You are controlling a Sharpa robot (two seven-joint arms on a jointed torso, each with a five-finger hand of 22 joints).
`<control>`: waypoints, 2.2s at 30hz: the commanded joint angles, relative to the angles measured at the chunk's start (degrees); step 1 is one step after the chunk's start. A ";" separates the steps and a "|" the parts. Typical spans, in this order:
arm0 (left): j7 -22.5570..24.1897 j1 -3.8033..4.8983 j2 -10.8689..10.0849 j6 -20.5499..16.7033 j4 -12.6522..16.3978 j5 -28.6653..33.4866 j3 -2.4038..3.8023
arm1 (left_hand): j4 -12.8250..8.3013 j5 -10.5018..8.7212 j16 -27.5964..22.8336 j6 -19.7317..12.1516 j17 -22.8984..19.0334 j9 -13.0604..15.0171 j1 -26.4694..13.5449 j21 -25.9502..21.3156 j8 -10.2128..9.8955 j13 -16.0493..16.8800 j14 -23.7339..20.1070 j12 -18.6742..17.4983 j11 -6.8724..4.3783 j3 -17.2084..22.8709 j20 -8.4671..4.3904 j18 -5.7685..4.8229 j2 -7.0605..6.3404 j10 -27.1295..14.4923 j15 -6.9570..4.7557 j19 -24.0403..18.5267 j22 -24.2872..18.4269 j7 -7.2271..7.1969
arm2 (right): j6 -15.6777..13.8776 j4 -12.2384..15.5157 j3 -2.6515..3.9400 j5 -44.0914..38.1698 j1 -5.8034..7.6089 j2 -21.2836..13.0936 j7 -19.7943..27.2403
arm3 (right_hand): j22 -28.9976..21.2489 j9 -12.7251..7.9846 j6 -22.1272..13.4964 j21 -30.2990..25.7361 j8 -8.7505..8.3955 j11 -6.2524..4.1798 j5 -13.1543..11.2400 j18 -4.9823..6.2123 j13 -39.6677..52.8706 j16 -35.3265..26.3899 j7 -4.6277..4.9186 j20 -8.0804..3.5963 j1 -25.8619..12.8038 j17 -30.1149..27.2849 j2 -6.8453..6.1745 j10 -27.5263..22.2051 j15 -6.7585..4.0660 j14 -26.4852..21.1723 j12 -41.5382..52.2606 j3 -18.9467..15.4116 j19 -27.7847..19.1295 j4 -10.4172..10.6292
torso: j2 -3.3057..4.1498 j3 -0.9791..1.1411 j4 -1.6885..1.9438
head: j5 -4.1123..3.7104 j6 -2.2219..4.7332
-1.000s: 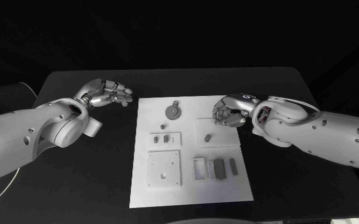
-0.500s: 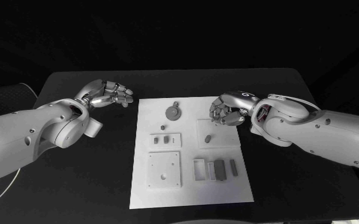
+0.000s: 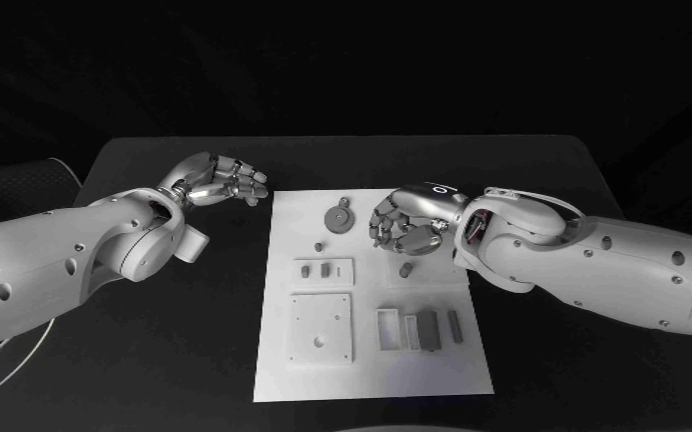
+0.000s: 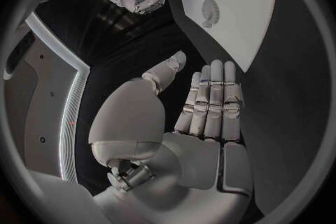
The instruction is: Assemble the parts on the task board
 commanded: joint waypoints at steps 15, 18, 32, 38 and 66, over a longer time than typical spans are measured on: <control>1.33 0.01 2.58 0.01 -2.71 0.56 0.06 | -0.03 -0.05 -0.47 -0.23 0.26 -0.06 -0.12 -0.42 -0.14 -0.13 0.43 -0.24 0.07 -0.25 0.02 0.85 0.21 -0.40 0.14 0.44 0.08 0.03 | 3.42 0.42 -1.82 -5.34 0.01 8.29 0.60 | 0.85 0.73 0.44 0.09 0.17 0.17 -0.02 0.63 0.14 -0.30 -0.01 -0.19 -0.34 -0.09 0.80 0.35 -0.34 -0.05 0.12 0.27 0.04 -0.01 | -0.17 -0.15 -0.15 | 1.49 0.47; 0.82 0.01 2.84 0.34 -3.26 0.56 0.06 | -0.02 -0.06 -0.52 -0.21 0.31 -0.06 -0.13 -0.44 -0.13 -0.13 0.42 -0.23 0.08 -0.26 0.03 0.84 0.23 -0.40 0.15 0.44 0.08 0.02 | 4.30 0.47 -2.43 -6.42 0.01 8.87 0.41 | 0.86 0.74 0.44 0.08 0.17 0.17 -0.02 0.63 0.15 -0.31 -0.01 -0.20 -0.35 -0.09 0.81 0.35 -0.34 -0.05 0.12 0.27 0.04 -0.03 | -0.28 -0.20 -0.18 | 1.87 0.40; 0.36 0.04 4.14 0.40 -4.23 0.70 0.09 | -0.02 -0.06 -0.83 -0.15 0.58 -0.08 -0.19 -0.58 -0.08 -0.24 0.32 -0.25 0.14 -0.35 0.07 0.79 0.26 -0.56 0.21 0.33 0.09 0.00 | 6.27 -1.36 -5.07 -8.80 -1.17 12.12 0.83 | 0.88 0.83 0.39 0.10 0.15 0.18 -0.04 0.63 0.20 -0.26 -0.01 -0.22 -0.49 -0.07 0.91 0.36 -0.32 0.04 0.06 0.22 0.06 -0.08 | -0.16 -0.15 -0.04 | 2.82 -0.36; 0.34 0.04 4.11 0.40 -4.24 0.70 0.09 | -0.03 -0.06 -0.86 -0.15 0.62 -0.08 -0.19 -0.60 -0.08 -0.25 0.32 -0.25 0.14 -0.35 0.07 0.79 0.27 -0.56 0.22 0.32 0.09 0.00 | 6.91 -1.75 -5.28 -8.80 -1.85 12.53 1.01 | 0.89 0.85 0.39 0.11 0.15 0.17 -0.04 0.63 0.22 -0.25 -0.01 -0.23 -0.49 -0.07 0.93 0.36 -0.33 0.06 0.05 0.22 0.07 -0.10 | -0.14 -0.14 -0.16 | 3.35 -0.67; 0.36 0.04 3.70 0.48 -3.72 0.70 0.08 | -0.05 -0.06 -0.99 -0.17 0.81 -0.11 -0.16 -0.64 -0.08 -0.29 0.35 -0.23 0.15 -0.38 0.07 0.80 0.28 -0.59 0.22 0.34 0.11 0.00 | 10.12 -1.83 -6.20 -8.76 -1.90 11.90 0.46 | 0.91 0.96 0.37 0.13 0.14 0.17 -0.04 0.63 0.28 -0.24 -0.02 -0.27 -0.59 -0.05 1.02 0.38 -0.32 0.10 -0.01 0.16 0.07 -0.17 | -0.16 -0.22 -0.14 | 3.20 -0.28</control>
